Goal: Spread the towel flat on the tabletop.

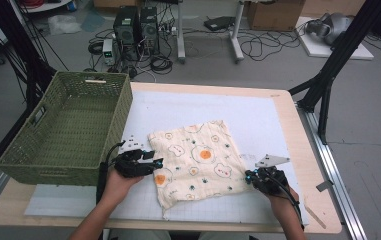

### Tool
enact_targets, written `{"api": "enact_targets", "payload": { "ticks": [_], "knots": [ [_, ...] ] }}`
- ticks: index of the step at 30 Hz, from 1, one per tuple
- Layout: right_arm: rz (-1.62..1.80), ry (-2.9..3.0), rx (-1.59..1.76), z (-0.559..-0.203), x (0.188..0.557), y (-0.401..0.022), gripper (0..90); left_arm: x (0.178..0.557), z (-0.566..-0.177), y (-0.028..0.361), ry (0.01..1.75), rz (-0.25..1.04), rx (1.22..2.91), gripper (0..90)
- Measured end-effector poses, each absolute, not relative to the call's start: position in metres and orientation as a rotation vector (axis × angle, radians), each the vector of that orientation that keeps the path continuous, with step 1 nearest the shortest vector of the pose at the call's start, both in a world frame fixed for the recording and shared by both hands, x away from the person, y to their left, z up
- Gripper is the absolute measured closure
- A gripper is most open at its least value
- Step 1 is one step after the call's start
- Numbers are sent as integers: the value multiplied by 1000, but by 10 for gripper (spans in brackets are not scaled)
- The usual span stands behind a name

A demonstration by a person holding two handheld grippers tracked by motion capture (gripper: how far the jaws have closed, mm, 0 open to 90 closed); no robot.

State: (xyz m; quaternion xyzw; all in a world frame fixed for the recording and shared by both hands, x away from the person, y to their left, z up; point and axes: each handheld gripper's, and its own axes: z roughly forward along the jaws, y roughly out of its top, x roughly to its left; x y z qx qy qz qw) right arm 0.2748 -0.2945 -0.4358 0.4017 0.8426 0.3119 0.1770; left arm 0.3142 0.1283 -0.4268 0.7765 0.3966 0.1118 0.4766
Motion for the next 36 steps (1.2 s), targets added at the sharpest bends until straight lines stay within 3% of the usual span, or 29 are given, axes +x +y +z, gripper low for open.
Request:
{"api": "enact_targets", "payload": {
  "ticks": [13, 20, 28, 33, 36],
  "knots": [
    [823, 2426, 1139, -432, 247, -307, 872, 340, -432, 130, 1035, 386, 1820, 495],
    [962, 2299, 1160, -426, 259, -312, 650, 363, -430, 122, 1064, 431, 1836, 492],
    [976, 2236, 1135, -426, 274, -306, 587, 391, -452, 113, 1205, 528, 1888, 502],
    [999, 2223, 1174, -431, 293, -305, 542, 391, -451, 106, 1205, 564, 1929, 634],
    [1010, 2221, 1210, -435, 308, -301, 519, 392, -451, 102, 1158, 567, 1966, 845]
  ]
}}
